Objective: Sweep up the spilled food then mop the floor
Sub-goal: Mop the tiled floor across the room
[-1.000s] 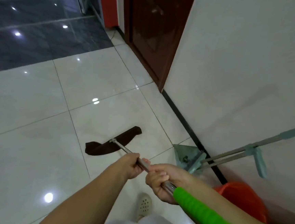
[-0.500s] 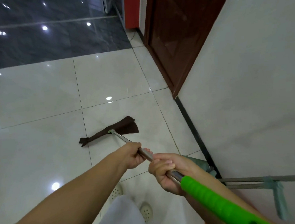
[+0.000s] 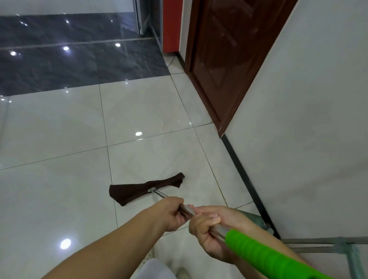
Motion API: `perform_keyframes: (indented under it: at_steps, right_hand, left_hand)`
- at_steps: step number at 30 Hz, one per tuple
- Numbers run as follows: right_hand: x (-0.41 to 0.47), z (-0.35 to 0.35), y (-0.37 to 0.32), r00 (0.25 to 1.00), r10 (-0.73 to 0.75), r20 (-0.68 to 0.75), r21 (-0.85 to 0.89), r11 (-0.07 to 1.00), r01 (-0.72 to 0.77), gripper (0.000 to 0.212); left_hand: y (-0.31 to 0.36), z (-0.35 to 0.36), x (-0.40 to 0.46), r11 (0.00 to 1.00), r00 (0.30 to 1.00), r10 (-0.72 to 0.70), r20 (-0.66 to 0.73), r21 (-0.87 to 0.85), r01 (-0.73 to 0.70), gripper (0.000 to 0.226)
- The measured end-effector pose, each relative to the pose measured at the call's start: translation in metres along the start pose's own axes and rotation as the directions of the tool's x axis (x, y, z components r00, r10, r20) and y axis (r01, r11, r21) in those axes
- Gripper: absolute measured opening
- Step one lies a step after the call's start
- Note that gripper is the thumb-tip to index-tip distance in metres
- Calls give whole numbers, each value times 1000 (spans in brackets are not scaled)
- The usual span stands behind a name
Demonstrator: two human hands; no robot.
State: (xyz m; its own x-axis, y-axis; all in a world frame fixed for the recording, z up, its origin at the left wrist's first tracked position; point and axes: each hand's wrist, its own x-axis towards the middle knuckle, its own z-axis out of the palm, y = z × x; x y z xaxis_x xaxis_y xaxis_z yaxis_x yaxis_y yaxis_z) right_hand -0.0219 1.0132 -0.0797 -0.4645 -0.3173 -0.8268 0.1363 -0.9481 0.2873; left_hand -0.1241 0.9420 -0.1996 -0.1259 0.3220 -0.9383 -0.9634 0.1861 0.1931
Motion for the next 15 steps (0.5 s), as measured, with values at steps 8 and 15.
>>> perform_keyframes:
  at_steps: [8, 15]
  right_hand:
    - [32, 14, 4, 1000, -10, 0, 15, 1000, 10, 10]
    - [57, 43, -8, 997, -44, -69, -69, 997, 39, 14]
  left_hand:
    - [15, -16, 7, 998, 1000, -19, 0, -67, 19, 28]
    - [49, -29, 24, 971, 997, -20, 74, -238, 37, 19]
